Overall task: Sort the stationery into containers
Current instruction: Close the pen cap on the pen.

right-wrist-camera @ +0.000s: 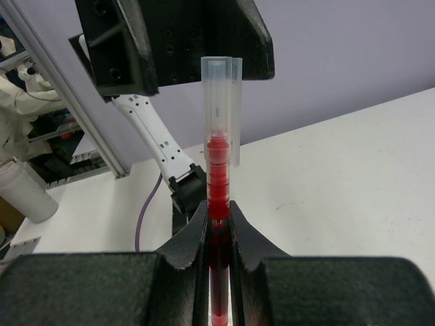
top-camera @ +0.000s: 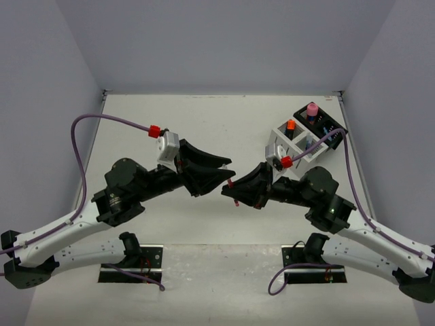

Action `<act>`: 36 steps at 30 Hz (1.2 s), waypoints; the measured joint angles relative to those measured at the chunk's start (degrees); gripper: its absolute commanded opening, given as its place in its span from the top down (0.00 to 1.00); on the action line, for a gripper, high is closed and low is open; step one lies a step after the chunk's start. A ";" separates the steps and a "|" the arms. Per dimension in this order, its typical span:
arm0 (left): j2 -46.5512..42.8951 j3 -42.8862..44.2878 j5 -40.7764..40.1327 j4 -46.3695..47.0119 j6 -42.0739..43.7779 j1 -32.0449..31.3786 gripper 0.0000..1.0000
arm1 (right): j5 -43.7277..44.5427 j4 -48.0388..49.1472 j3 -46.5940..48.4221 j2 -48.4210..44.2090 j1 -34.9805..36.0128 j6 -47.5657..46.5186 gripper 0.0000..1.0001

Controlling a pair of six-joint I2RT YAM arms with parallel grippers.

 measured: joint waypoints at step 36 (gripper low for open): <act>3.25 -7.36 -7.48 23.24 -9.58 0.85 1.00 | 6.09 -10.40 15.18 6.88 0.56 -4.13 1.00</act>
